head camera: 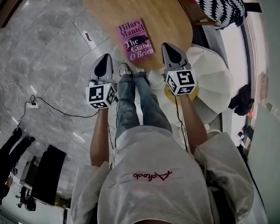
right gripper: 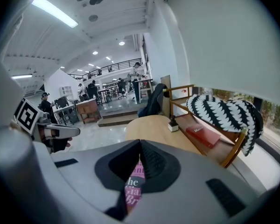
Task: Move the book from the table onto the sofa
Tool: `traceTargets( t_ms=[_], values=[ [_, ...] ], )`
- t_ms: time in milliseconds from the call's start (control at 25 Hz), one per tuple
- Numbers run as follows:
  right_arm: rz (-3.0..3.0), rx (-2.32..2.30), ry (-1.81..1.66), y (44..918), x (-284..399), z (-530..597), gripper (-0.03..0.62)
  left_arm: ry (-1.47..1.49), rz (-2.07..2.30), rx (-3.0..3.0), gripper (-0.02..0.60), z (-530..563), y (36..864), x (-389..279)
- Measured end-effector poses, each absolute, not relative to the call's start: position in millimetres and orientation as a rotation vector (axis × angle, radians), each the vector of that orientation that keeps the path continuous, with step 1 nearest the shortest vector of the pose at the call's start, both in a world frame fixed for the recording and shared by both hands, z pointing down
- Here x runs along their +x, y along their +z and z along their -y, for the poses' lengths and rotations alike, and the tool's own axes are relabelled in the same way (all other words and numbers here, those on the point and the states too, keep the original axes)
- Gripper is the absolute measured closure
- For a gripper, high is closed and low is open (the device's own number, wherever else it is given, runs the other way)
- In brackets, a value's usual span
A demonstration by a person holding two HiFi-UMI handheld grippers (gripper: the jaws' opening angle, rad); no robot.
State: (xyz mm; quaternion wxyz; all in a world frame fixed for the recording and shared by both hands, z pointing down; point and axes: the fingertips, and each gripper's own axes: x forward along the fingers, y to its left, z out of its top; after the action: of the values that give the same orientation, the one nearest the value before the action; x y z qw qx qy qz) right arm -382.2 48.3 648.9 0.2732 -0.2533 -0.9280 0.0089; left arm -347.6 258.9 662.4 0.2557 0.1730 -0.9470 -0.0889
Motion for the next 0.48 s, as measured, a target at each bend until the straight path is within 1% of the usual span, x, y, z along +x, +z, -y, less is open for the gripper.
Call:
traceTargets(
  t_ms=[480],
  values=[
    [2.408, -0.698, 0.042, 713.8, -355.0, -44.9, 0.586, -0.268, 2.477, 0.463, 0.572, -239.3, 726.5, -310.2]
  ],
)
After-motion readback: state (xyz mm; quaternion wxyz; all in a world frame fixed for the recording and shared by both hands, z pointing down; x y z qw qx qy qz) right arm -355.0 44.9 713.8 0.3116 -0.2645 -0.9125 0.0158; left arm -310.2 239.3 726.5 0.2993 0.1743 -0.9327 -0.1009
